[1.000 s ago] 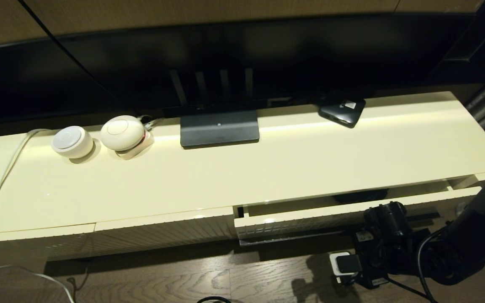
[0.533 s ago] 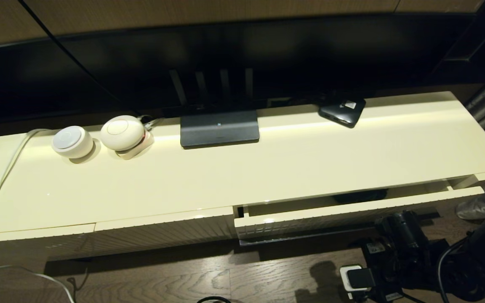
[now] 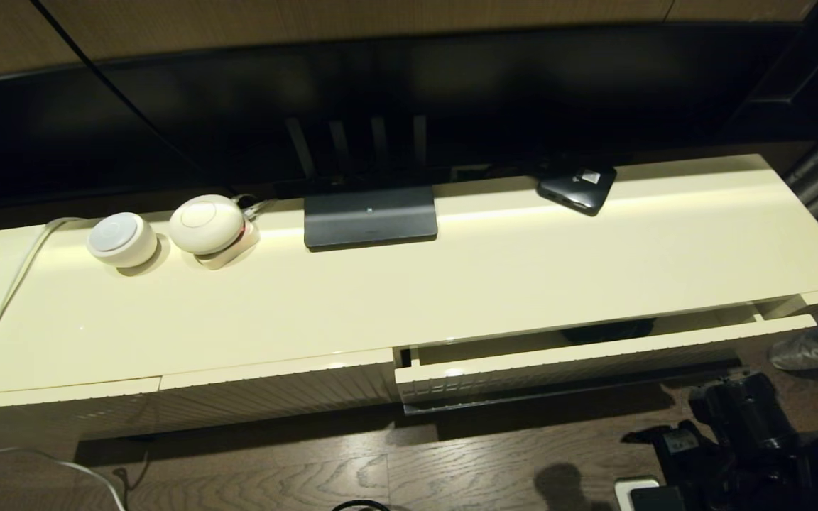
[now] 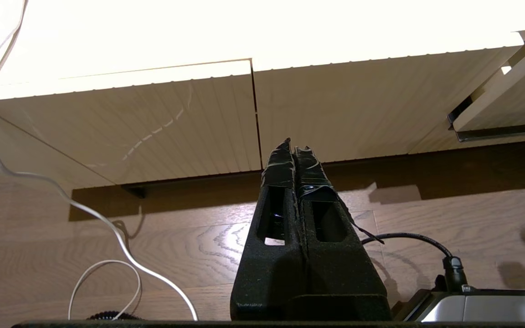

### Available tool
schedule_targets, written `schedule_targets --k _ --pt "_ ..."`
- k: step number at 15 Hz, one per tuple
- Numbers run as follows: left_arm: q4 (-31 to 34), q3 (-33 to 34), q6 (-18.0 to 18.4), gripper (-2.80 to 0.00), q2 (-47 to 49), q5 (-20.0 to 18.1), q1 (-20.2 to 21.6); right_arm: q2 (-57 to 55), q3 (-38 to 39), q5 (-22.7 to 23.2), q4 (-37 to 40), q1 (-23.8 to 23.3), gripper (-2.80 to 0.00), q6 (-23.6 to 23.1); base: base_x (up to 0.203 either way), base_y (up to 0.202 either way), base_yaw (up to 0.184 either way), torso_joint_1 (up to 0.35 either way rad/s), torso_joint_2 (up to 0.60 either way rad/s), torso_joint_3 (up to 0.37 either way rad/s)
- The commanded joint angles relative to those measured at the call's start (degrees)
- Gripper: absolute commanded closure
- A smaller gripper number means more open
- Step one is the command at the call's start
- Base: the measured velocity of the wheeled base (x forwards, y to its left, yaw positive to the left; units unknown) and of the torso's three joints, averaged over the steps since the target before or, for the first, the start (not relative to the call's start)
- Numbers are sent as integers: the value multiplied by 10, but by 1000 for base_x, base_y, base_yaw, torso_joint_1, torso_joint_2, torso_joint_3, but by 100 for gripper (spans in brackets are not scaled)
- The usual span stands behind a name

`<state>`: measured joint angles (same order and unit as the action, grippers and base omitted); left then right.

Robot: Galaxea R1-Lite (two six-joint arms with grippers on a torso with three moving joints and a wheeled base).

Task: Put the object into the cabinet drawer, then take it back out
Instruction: Open the drawer

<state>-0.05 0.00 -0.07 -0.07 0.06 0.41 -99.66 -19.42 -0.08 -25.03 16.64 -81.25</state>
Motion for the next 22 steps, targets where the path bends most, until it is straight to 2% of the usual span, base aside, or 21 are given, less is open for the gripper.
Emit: schedule_targets --k 1,4,6,9,10,11,12,14,19,20,22 --pt "0 2 0 0 1 0 0 109 12 1 59 -2 0 0 0 0 0 0 0 0" --pt "0 2 0 0 1 0 0 212 10 2 210 -7 0 57 0 0 0 0 0 0" --pt "0 2 0 0 1 0 0 261 -12 4 305 -8 0 153 0 0 0 0 0 0" --pt "0 2 0 0 1 0 0 301 -107 29 450 -8 0 301 0 0 0 0 0 0" --pt "0 2 0 0 1 0 0 303 -143 41 471 -7 0 364 0 0 0 0 0 0" --pt "0 2 0 0 1 0 0 302 -179 56 484 -4 0 443 0 0 0 0 0 0" --pt "0 2 0 0 1 0 0 297 -204 67 495 3 0 501 0 0 0 0 0 0" --pt "0 2 0 0 0 0 0 280 -228 74 504 27 0 578 0 0 0 0 0 0" --pt "0 2 0 0 1 0 0 195 -315 71 504 81 0 883 0 0 0 0 0 0" --pt "0 2 0 0 1 0 0 177 -338 68 502 86 0 928 0 0 0 0 0 0" --pt "0 2 0 0 1 0 0 156 -356 55 501 88 0 966 0 0 0 0 0 0"
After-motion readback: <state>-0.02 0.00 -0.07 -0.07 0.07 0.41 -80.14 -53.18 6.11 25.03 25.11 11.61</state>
